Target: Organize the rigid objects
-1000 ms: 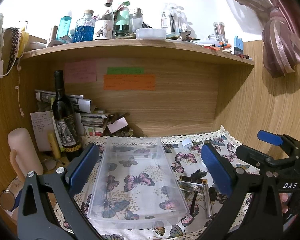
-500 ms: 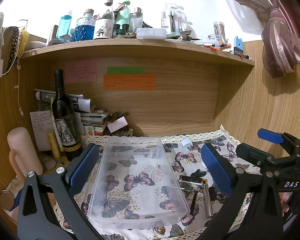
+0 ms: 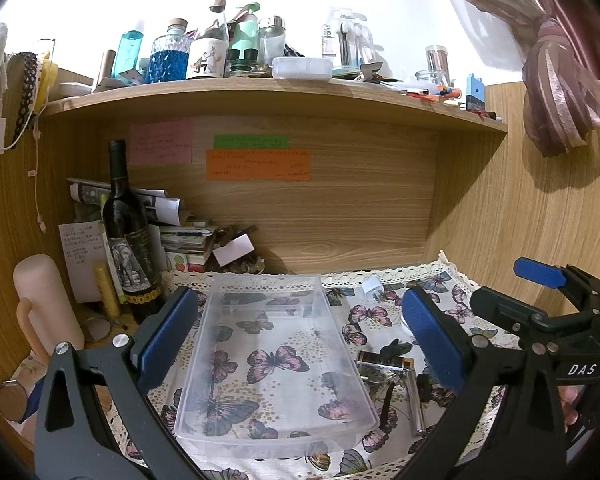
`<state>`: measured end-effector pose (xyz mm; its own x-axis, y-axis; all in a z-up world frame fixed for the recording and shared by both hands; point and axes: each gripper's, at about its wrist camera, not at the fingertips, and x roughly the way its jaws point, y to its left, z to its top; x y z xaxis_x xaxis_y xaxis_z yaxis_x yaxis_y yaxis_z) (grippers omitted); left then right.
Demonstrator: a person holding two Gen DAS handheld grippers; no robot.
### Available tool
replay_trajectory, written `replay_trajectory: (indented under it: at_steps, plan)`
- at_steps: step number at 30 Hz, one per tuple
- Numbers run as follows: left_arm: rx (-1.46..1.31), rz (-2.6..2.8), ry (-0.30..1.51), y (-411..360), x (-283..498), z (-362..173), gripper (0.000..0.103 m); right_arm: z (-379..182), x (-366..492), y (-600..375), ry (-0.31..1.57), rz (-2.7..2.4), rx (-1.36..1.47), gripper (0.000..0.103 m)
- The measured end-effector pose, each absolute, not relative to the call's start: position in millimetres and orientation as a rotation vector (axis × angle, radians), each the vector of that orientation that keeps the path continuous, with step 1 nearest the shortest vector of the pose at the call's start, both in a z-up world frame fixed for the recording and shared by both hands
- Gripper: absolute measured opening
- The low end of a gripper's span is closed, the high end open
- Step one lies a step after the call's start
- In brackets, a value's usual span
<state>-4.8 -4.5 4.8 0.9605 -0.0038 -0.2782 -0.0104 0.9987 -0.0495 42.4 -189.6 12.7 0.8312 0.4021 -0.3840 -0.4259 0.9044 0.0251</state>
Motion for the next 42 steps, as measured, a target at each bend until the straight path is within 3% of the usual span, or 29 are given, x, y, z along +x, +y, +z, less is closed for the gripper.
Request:
replay_trajectory:
  at_steps: [20, 22, 30, 34, 42]
  plan:
    - [-0.072, -0.06, 0.371, 3.7, 15.4, -7.8, 0.102, 1.3, 58.6, -184.6, 0.442, 0.464, -0.06, 0.103]
    - [-0.076, -0.062, 0.403, 9.0, 21.4, -11.0, 0.085, -2.2, 63.0, -184.8, 0.457, 0.465, -0.059, 0.1]
    - [-0.084, 0.006, 0.581, 50.3, 55.6, -29.8, 0.062, -19.9, 92.1, -189.6, 0.57, 0.46, -0.079, 0.072]
    - [-0.079, 0.021, 0.681, 69.3, 72.5, -40.4, 0.045, -29.3, 105.9, -195.1, 0.624, 0.428, -0.088, 0.064]
    - [-0.076, 0.047, 0.848, 97.0, 96.7, -64.8, 0.027, -52.6, 133.1, -212.9, 0.751, 0.357, -0.088, 0.049]
